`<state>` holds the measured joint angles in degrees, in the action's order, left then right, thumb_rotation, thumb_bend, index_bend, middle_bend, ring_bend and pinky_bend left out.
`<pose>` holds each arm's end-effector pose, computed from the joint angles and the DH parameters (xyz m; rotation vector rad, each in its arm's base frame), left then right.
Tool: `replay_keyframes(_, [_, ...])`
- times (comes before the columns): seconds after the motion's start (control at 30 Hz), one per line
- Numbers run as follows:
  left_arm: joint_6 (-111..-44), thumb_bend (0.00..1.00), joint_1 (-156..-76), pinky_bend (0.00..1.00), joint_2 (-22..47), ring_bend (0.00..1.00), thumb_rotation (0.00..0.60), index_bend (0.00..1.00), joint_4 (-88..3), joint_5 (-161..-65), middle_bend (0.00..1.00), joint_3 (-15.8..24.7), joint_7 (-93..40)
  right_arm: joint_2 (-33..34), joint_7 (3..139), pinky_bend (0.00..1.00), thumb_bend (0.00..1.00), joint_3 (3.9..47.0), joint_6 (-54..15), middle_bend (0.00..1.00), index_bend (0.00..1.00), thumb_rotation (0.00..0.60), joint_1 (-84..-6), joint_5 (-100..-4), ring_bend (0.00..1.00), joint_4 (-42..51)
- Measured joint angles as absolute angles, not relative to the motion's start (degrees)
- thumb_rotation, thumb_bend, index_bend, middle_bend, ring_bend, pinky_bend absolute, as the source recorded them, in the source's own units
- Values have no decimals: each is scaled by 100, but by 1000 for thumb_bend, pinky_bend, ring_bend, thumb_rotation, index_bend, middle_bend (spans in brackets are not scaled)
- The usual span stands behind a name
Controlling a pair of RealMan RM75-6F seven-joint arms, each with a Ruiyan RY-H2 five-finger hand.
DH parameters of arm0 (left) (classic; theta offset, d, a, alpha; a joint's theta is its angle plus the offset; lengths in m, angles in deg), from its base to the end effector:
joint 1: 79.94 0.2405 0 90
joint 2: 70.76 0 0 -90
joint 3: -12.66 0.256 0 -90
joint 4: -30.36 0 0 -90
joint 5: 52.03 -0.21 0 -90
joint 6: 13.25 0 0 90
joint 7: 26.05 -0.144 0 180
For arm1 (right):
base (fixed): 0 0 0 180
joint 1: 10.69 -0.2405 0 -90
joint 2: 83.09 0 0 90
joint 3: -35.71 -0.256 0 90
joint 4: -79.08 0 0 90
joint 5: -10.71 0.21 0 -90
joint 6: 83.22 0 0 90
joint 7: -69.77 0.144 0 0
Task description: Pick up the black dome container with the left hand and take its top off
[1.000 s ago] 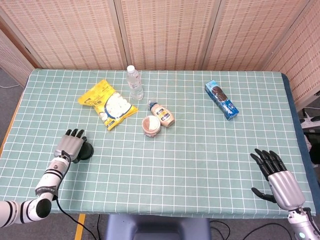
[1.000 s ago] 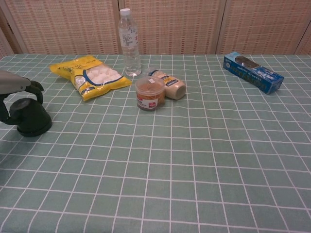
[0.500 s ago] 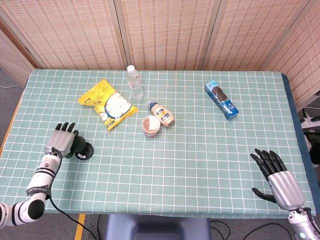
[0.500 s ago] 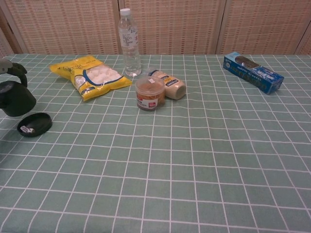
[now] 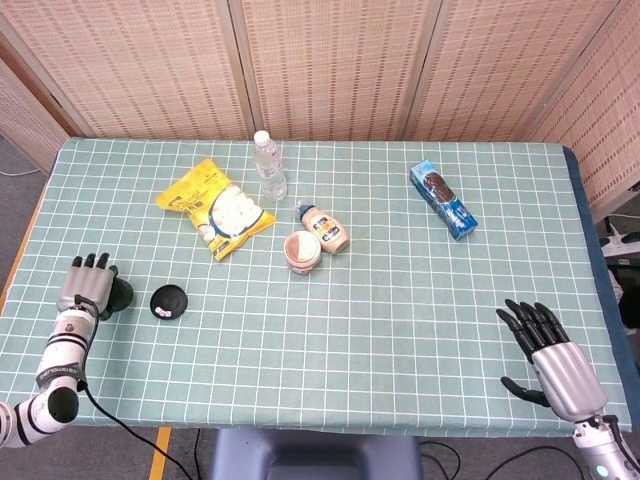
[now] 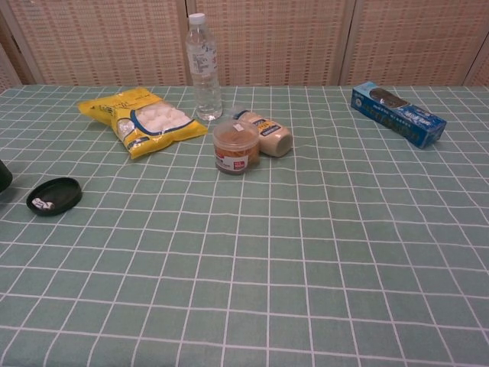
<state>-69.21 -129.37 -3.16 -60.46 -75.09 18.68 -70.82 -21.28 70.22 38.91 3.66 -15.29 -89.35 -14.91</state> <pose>-0.2786 0.3498 0.1052 -1.6282 -0.8647 -0.0792 -0.2843 -0.1526 0.1458 1.6338 -0.8642 0.9789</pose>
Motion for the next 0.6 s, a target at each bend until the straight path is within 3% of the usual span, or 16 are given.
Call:
replay_keyframes(0.1, [-6816, 341, -12933, 106, -298, 0, 600, 3, -6031, -7388, 0, 1854, -7101, -2112, 7030, 0, 77, 3877, 374, 0, 0, 600, -1530, -8919, 0, -1485])
replay_keyframes(0.4, [-6551, 339, -12838, 101, -180, 0, 600, 0, -5828, -7556, 0, 1836, -6937, -2099, 7114, 0, 77, 3858, 380, 0, 0, 600, -1545, -8899, 0, -1469])
replay_keyframes(0.6, [-6895, 338, -12583, 76, -321, 0, 600, 0, -6074, -8551, 0, 1669, -6285, -2102, 7072, 0, 77, 3839, 384, 0, 0, 600, -1542, -8863, 0, -1475])
